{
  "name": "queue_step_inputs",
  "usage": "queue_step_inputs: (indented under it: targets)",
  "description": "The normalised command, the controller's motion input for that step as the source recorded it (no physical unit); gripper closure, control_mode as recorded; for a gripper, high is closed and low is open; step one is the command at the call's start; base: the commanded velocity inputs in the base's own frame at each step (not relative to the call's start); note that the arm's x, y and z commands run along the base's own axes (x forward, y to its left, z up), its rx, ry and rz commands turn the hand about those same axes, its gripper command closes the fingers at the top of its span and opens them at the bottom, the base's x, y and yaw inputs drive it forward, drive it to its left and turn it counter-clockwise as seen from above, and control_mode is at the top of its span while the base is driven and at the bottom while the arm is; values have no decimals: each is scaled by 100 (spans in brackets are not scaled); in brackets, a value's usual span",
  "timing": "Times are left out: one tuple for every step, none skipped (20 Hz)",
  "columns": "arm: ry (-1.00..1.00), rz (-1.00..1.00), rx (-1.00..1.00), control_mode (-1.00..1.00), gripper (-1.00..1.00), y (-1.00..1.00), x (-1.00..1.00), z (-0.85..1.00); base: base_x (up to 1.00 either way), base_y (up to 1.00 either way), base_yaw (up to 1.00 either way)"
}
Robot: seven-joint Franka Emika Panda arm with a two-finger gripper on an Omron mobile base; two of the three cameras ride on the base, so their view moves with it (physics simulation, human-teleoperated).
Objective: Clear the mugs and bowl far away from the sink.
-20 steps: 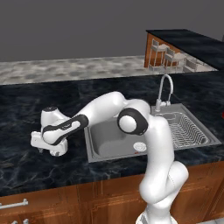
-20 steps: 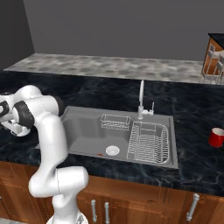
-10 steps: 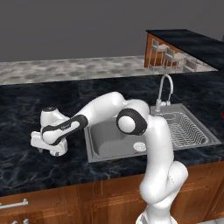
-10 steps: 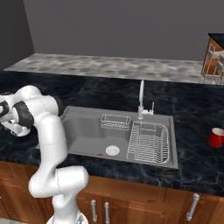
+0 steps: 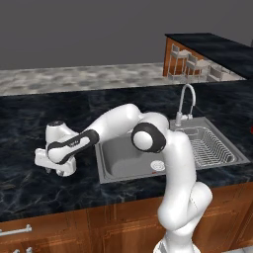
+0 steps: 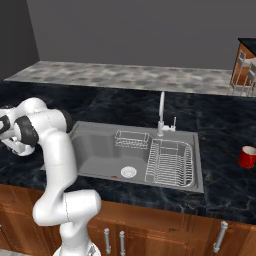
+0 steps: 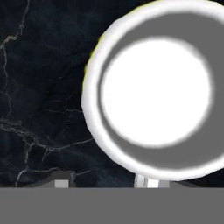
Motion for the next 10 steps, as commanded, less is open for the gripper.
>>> queue_step_inputs:
  targets:
    - [0, 0, 0, -100, 100, 0, 0, -3, 0, 0, 0]
    - [0, 0, 0, -100, 100, 0, 0, -4, 0, 0, 0]
    - [0, 0, 0, -100, 100, 0, 0, -4, 0, 0, 0]
    - [0, 0, 0, -100, 100, 0, 0, -4, 0, 0, 0]
    - [0, 0, 0, -100, 100, 0, 0, -4, 0, 0, 0]
    - [0, 0, 0, -100, 100, 0, 1, -3, 0, 0, 0]
    - [0, 0, 0, -100, 100, 0, 1, -3, 0, 0, 0]
    - [0, 0, 0, -100, 100, 0, 2, -1, 0, 0, 0]
    - [0, 0, 0, -100, 100, 0, 2, 0, 0, 0, 0]
    - [0, 0, 0, -100, 100, 0, 2, 0, 0, 0, 0]
